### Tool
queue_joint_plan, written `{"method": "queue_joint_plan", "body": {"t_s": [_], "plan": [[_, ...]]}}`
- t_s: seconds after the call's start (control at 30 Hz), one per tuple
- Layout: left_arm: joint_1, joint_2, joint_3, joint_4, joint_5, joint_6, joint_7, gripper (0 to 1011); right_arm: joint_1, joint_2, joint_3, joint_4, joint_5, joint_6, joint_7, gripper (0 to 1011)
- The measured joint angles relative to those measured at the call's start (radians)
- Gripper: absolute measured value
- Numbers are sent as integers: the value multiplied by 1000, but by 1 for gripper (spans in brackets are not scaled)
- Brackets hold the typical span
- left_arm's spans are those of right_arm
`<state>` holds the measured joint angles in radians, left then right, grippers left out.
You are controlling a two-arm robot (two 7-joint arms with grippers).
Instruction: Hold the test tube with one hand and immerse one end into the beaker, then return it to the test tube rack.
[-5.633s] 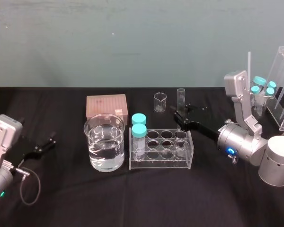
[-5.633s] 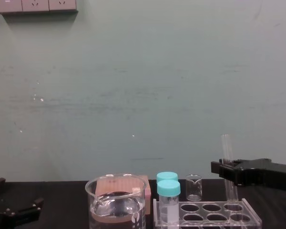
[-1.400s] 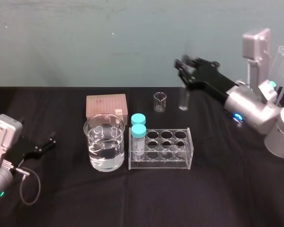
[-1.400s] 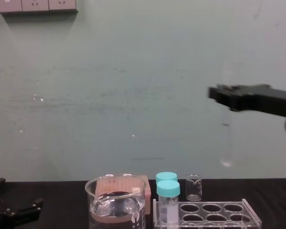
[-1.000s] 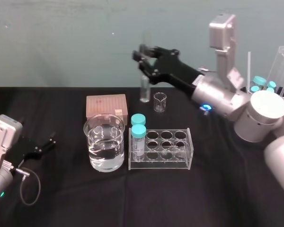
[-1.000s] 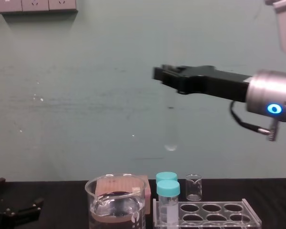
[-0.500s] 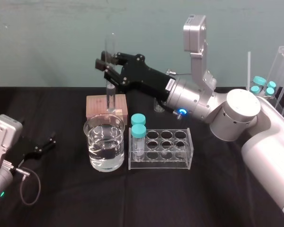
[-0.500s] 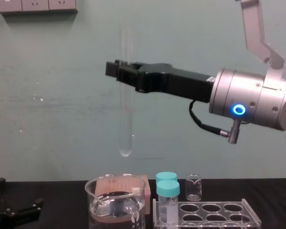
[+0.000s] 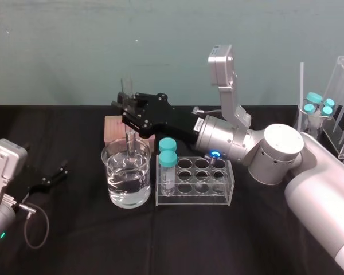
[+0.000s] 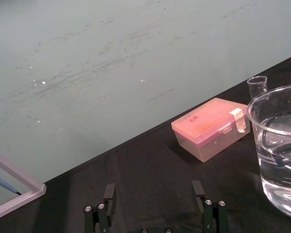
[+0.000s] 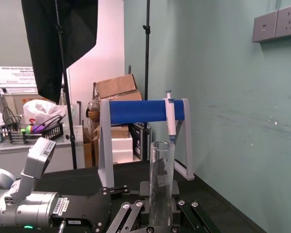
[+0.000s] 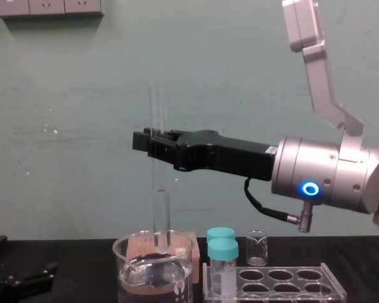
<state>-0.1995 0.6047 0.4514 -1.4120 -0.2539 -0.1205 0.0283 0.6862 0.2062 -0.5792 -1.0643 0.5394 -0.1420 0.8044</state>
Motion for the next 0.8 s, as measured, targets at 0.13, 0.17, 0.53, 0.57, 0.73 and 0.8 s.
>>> {"method": "queue_joint_plan", "body": {"t_s": [0.13, 0.17, 0.53, 0.57, 0.73, 0.8], "plan": [[0, 0, 0, 0, 0, 0, 0, 1000, 15, -16, -5, 47, 16, -18, 20, 236], [0, 0, 0, 0, 0, 0, 0, 1000, 17, -18, -5, 53, 18, -20, 22, 236], [0, 0, 0, 0, 0, 0, 0, 1000, 43, -51, -19, 162, 24, -48, 51, 236], [0, 0, 0, 0, 0, 0, 0, 1000, 45, -54, -20, 169, 23, -51, 52, 236], [0, 0, 0, 0, 0, 0, 0, 1000, 60, -75, -20, 219, 11, -74, 57, 236], [0, 0, 0, 0, 0, 0, 0, 1000, 63, -79, -20, 229, 9, -77, 58, 236]]}}
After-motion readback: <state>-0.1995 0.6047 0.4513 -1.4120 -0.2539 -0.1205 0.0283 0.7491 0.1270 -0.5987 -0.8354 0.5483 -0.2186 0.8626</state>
